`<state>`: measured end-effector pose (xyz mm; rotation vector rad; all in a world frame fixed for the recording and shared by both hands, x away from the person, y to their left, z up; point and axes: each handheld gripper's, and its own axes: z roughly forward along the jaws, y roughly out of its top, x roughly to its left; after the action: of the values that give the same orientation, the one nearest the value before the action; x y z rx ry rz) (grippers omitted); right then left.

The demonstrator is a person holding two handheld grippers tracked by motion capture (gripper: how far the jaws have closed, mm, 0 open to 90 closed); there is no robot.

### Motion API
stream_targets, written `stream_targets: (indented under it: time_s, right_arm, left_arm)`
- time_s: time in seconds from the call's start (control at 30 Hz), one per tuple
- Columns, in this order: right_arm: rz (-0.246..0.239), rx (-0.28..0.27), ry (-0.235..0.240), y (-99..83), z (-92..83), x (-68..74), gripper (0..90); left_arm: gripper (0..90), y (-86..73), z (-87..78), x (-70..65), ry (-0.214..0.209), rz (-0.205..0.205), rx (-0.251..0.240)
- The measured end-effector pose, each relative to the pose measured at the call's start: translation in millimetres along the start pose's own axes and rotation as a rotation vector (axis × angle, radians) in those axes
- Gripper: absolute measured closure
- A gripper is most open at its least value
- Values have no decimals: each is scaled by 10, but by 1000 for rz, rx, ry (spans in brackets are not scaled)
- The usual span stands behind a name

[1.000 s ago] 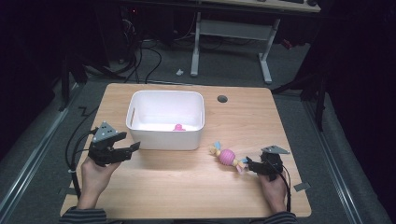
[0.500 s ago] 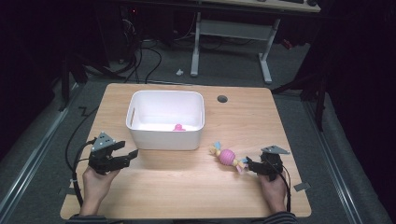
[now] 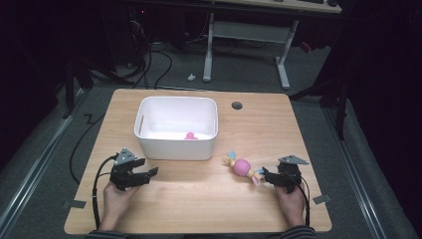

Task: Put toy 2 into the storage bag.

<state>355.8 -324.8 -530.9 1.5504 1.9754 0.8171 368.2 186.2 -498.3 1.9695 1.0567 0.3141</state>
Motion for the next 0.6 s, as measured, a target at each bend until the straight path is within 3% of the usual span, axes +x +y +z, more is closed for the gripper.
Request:
stream_targets:
  time_s: [0.27, 0.6]
  right_arm:
    - [0, 0, 0, 0, 0, 0, 233]
    - [0, 0, 0, 0, 0, -1, 233]
  left_arm:
    - [341, -73, 176, -48, 45, 26, 55]
    - [335, -142, 307, -53, 72, 22, 61]
